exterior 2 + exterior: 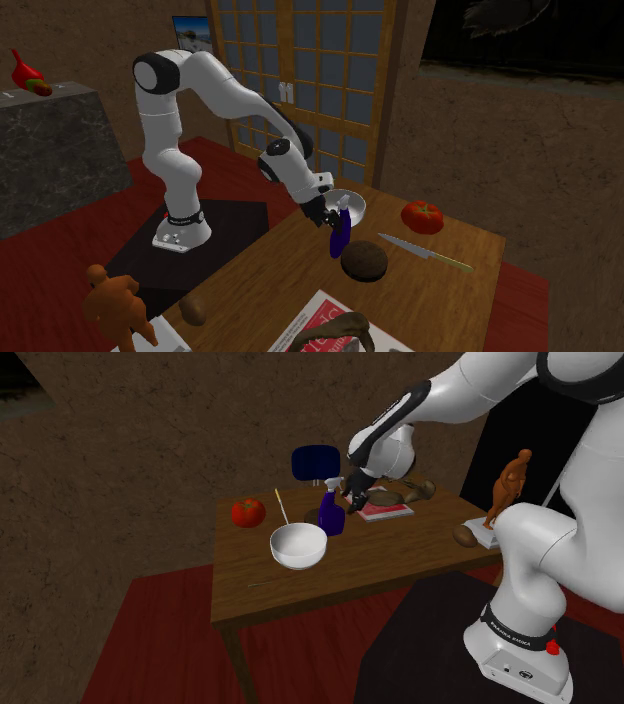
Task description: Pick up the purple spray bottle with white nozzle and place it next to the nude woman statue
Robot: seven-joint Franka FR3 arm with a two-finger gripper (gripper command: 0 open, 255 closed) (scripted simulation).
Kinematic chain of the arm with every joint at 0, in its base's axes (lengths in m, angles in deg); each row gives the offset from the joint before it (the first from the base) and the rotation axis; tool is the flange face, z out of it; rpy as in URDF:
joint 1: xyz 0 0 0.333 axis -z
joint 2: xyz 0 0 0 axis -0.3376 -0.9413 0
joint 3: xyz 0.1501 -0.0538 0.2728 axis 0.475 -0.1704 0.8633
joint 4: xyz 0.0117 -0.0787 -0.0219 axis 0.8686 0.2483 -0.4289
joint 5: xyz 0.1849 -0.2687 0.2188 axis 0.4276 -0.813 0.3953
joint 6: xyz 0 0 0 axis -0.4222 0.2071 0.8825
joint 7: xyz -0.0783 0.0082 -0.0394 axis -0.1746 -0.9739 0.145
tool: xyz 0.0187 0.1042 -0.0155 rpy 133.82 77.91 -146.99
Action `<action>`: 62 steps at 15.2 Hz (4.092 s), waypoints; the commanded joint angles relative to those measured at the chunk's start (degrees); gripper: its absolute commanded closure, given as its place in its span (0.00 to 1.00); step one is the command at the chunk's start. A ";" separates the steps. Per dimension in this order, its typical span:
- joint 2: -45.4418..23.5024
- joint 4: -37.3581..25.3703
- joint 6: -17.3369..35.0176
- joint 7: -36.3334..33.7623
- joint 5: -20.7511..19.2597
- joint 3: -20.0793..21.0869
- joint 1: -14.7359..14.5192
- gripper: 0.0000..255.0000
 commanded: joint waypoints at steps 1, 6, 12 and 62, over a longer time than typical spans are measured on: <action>-4.51 -1.81 -1.64 6.94 9.94 3.97 3.54 0.00; -8.24 -3.51 -2.77 11.24 16.28 8.74 7.96 0.00; -8.24 -3.51 -2.77 11.24 16.28 8.74 7.96 1.00; 24.60 -12.94 -22.92 -40.70 -49.71 20.28 19.25 1.00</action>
